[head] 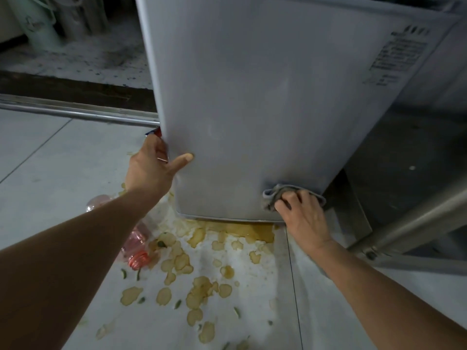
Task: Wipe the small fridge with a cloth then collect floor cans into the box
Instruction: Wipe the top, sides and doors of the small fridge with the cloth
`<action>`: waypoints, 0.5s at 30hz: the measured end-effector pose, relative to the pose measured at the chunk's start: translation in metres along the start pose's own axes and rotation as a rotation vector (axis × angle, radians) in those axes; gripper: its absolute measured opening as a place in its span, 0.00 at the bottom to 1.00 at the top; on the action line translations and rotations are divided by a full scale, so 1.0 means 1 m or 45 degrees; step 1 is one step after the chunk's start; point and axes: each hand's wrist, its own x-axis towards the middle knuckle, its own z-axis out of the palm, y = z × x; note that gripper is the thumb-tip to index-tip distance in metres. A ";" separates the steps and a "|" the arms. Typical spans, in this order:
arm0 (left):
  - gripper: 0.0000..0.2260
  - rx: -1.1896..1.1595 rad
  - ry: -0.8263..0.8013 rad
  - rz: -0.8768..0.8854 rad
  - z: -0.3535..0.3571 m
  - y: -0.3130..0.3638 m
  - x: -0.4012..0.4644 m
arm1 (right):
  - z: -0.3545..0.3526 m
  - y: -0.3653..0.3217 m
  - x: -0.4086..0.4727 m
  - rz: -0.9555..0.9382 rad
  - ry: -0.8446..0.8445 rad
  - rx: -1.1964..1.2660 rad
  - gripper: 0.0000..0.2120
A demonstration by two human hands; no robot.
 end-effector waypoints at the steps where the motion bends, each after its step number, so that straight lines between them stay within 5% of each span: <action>1: 0.21 -0.001 0.008 0.007 0.001 0.000 -0.002 | -0.004 0.000 0.001 0.044 -0.018 0.029 0.19; 10: 0.22 0.087 -0.058 0.126 0.014 -0.020 -0.015 | -0.022 0.017 0.022 0.745 0.440 0.183 0.14; 15: 0.22 0.183 -0.060 0.153 0.016 -0.028 -0.007 | 0.029 0.011 -0.014 0.664 0.139 0.147 0.09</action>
